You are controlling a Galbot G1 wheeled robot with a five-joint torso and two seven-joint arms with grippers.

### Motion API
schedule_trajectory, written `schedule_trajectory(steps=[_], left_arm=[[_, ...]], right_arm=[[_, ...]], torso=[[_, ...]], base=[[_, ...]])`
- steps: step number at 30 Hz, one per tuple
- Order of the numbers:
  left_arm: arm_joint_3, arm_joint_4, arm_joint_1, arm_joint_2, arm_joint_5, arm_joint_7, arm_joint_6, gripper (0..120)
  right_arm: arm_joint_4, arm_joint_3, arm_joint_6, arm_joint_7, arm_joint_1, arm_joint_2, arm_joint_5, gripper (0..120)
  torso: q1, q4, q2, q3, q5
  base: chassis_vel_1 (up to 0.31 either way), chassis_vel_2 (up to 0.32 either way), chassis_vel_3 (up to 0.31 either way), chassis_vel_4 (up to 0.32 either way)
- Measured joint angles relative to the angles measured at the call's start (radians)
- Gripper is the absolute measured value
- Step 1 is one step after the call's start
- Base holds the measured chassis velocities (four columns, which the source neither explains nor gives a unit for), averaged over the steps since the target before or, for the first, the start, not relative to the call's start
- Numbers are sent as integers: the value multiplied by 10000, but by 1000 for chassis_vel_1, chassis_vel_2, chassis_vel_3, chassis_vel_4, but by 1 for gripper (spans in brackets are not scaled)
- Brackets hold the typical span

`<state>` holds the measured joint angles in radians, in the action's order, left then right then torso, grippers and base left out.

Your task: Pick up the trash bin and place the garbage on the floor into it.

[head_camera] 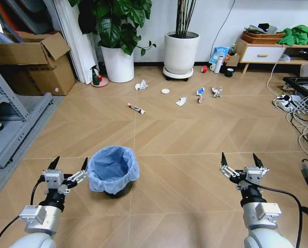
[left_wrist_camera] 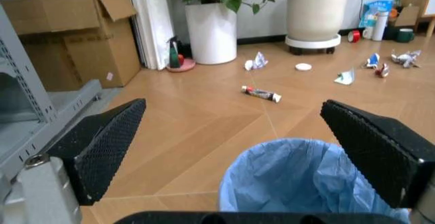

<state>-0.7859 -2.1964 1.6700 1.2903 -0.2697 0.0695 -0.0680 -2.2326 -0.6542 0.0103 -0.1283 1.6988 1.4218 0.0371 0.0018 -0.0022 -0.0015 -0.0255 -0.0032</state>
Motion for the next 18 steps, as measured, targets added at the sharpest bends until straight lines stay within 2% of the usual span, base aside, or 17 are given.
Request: schedule_trajectory(steps=[5,18], left_arm=[[3,3,-86,-418,-220,-151,-445,100],[72,200,-258,-950,-693,-393,-1111,100]], right_arm=[[16,-17,16,3,1,5,0,100],[116,9,48,19,-17,97,-30,100]], torso=[[0,0,0,0,0],[0,0,0,0,0]], base=[[0,0,0,0],[0,0,0,0]])
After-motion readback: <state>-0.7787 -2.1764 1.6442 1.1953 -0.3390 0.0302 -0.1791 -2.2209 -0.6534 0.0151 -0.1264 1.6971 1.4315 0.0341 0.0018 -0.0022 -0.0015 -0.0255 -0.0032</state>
